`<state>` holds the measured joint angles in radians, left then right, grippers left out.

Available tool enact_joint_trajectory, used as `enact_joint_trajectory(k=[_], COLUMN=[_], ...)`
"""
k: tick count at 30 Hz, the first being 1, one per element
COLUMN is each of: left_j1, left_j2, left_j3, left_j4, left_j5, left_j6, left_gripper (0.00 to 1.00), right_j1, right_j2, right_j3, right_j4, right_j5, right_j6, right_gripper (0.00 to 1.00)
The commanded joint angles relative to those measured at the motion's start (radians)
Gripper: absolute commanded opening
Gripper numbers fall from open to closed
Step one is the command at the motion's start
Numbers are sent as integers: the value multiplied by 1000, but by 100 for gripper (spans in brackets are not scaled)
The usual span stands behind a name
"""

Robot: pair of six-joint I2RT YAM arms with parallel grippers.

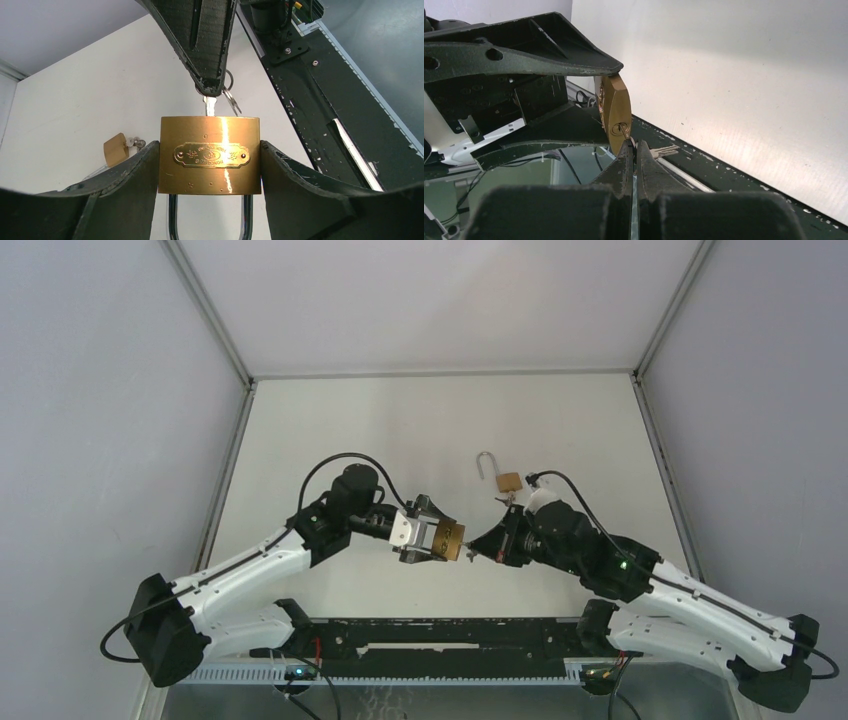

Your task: Unlock with the key

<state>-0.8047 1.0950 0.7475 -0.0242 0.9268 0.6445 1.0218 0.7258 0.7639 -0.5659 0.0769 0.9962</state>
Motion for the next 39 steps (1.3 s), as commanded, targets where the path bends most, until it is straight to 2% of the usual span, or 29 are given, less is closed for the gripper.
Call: enact_joint_trajectory(k=[1,5,12,16,21,28,39], left_j1=[-19,-19,-19,-20,-19,-22,-31], left_j2=[-19,-23,-24,-29,-31,-35,-32], left_j3=[4,3,6,4,4,1,7], left_j4=[136,136,135,133,133,133,133], left_j5=[60,62,77,74,72,64,111], left_j6=[1,0,-8,-5,-3,0,-16], left_gripper=[0,0,0,0,0,0,0], right_j1=[12,15,24,23,15,-24,-21], right_j2=[34,32,21,16,32,38,15], right_j3=[6,6,6,6,6,6,6], right_j4=[93,108,114,119,97,94,163], right_j5=[-39,-28,-14,-18,-1,-66,-120], right_j6=[89,15,-231,-205,-95,29,-251], right_gripper=[0,0,0,0,0,0,0])
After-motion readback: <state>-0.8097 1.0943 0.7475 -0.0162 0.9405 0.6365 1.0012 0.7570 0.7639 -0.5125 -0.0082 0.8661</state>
